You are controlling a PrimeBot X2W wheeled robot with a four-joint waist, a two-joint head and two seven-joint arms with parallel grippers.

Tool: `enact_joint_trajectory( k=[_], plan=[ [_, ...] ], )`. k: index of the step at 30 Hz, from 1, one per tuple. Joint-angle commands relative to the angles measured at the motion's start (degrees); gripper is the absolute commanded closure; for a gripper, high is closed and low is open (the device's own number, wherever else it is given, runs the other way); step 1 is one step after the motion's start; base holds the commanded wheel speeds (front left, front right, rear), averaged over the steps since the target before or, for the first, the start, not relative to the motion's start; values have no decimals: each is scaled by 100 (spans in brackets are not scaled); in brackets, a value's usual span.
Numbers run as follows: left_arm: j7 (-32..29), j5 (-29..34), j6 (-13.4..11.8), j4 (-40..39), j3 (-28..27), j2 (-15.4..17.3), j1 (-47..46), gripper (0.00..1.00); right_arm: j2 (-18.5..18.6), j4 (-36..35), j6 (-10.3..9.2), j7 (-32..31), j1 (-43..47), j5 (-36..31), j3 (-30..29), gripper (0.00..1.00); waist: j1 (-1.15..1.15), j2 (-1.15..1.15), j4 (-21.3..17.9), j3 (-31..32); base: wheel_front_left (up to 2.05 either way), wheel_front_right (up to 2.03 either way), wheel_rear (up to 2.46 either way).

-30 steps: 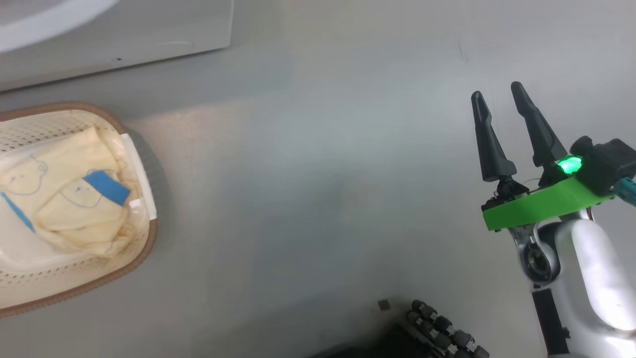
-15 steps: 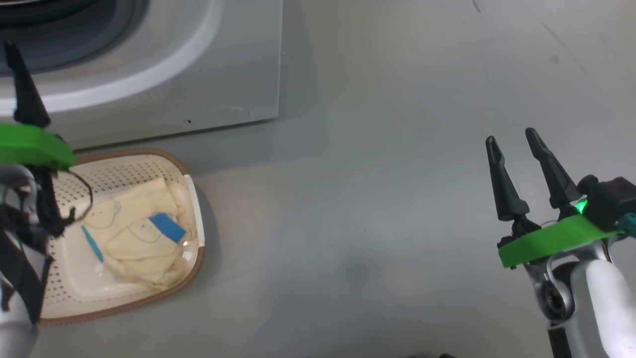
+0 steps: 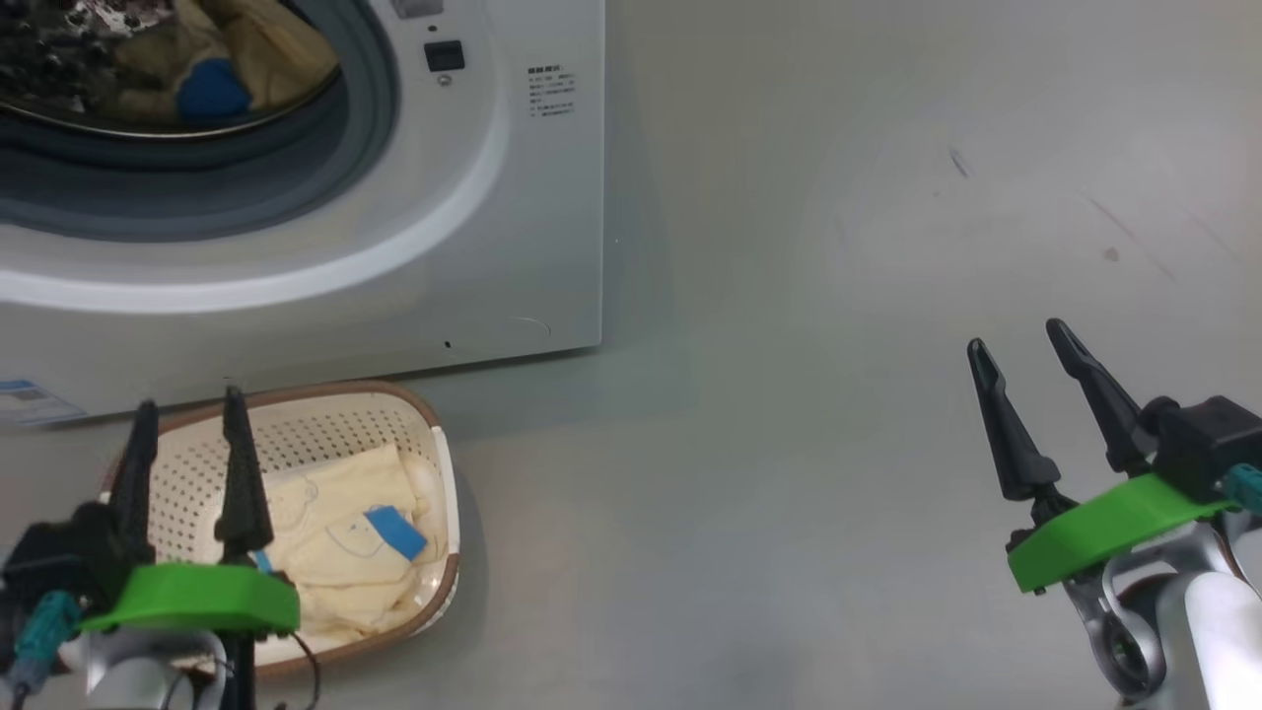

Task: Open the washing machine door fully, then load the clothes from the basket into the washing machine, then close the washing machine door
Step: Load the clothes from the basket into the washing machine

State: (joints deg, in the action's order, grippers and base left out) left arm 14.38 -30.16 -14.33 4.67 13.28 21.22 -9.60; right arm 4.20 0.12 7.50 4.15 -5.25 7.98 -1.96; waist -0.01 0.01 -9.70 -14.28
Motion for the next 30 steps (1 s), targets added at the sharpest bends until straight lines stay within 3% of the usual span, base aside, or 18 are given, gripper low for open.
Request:
enact_joint_trajectory(
  k=[1,14,30],
  plan=[
    [59,56,-590,-232,-198,87,-70,0,146,-233,-1,-45,29,-38,60,0,1,-1,126,201,0,0,0],
    [-5,138,-784,-348,212,-166,739,0,230,-570,-1,-431,394,-61,189,0,1,-1,414,761,0,0,0],
    [-87,113,-817,-344,355,-217,807,0,166,-664,-1,-516,544,-53,184,0,1,-1,512,902,0,0,0]
  ],
)
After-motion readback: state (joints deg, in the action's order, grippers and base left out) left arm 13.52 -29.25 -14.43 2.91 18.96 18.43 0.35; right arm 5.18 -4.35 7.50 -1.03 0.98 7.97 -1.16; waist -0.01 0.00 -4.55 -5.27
